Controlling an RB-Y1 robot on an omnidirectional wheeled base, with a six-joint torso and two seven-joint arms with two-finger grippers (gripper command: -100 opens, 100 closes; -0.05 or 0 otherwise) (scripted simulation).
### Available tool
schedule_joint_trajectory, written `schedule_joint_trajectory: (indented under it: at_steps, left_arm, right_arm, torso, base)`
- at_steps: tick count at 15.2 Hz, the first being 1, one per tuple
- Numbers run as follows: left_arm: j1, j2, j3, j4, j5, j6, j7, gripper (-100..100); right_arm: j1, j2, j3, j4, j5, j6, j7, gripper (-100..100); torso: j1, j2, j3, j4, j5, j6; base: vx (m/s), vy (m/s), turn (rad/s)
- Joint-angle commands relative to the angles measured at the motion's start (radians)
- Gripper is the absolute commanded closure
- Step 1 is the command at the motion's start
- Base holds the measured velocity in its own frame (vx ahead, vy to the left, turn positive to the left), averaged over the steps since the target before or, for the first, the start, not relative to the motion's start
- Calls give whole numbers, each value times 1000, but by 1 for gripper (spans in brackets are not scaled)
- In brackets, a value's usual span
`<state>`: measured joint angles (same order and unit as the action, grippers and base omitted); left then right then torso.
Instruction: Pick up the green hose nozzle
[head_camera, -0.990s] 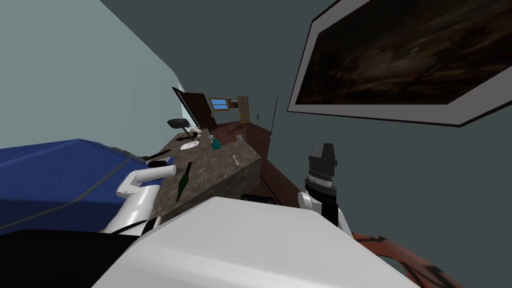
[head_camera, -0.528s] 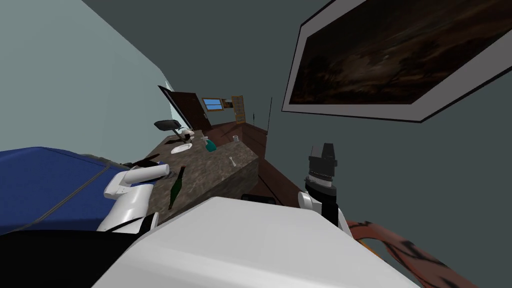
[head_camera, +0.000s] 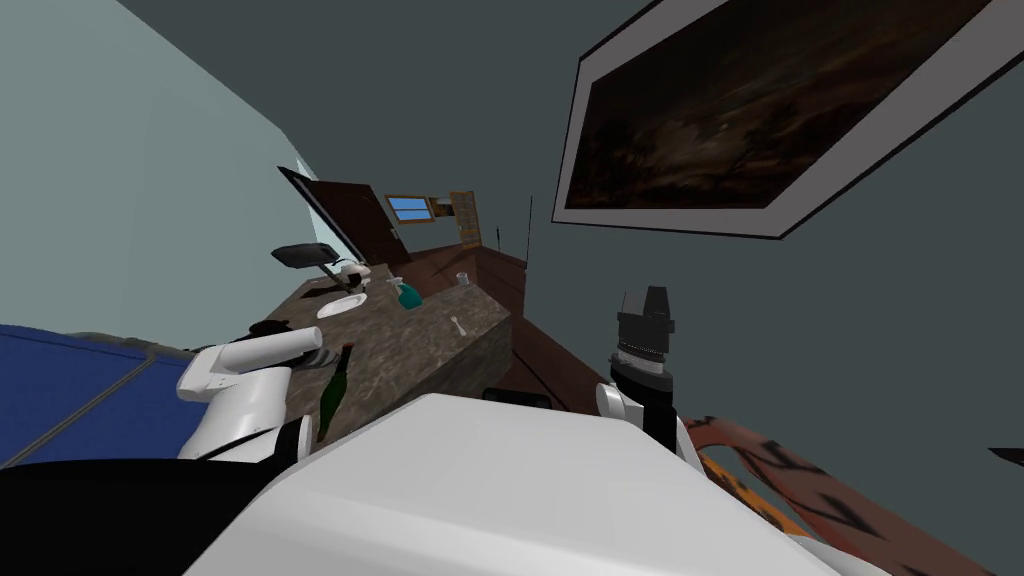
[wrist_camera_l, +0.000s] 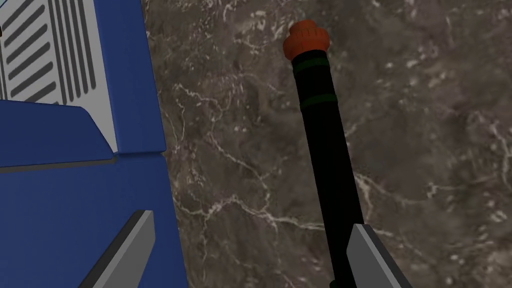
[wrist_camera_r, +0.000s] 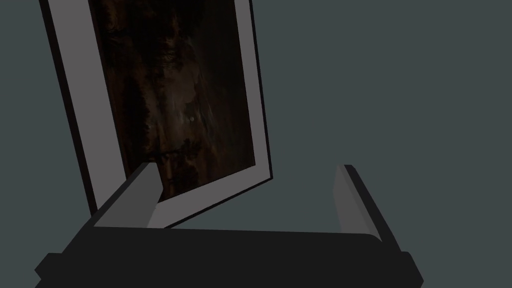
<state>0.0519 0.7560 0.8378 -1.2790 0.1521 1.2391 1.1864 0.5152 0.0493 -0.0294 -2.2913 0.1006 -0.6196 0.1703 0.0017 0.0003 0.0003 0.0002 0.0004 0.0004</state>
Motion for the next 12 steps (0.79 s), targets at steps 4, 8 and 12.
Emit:
schedule_joint_trajectory:
  at_steps: [4, 8, 12]
  left_arm:
    - [-15, 18, 53, 53, 0, 108, 73, -100]
    - [-23, 29, 81, 87, 0, 181, 109, -100]
    - [-31, 40, 107, 119, 0, 249, 143, -100]
  right_arm:
    - [0, 0, 0, 0, 0, 0, 0, 0]
    - [0, 0, 0, 0, 0, 0, 0, 0]
    - [0, 0, 0, 0, 0, 0, 0, 0]
  torso:
    - [0, 0, 0, 0, 0, -1]
    - [0, 0, 0, 0, 0, 0]
    - [1, 0, 0, 0, 0, 0]
  base:
    - [-5, 15, -119]
    - [-11, 22, -135]
    - [-15, 25, -120]
